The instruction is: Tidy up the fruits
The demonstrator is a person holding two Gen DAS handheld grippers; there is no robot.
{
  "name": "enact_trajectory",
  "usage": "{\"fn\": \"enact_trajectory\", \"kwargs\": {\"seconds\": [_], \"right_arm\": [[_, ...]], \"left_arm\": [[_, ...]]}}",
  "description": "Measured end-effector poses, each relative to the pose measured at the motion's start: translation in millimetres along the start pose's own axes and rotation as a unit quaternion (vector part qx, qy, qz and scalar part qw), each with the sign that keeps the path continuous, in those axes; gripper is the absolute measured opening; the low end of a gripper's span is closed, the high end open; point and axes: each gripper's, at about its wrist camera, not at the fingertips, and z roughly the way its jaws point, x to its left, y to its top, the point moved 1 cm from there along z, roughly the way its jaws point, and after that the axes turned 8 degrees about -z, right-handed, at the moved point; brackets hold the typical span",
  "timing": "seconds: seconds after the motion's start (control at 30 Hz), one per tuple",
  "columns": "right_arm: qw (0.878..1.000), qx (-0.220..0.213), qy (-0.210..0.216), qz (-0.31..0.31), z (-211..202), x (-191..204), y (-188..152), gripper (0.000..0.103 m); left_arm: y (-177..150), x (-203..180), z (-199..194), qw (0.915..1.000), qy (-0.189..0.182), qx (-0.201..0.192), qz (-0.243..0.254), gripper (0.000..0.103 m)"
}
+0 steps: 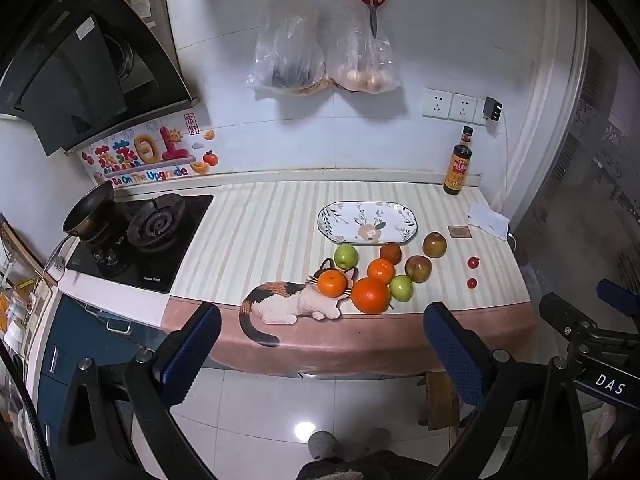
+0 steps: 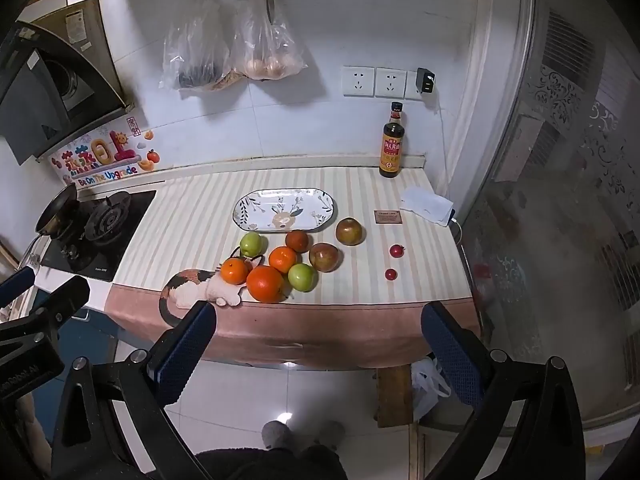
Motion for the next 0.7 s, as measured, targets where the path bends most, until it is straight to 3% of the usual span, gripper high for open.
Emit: {"fn": "enact_trajectory", "kwargs": {"seconds": [0.7], "right_arm": [[1.000,-0.002,0.000,0.002,3.8,-0.5,6.9,0.103]], "left_arm": [[3.1,2.1,3.5,1.0000,-0.002,0.000,0.002,0.103]]}}
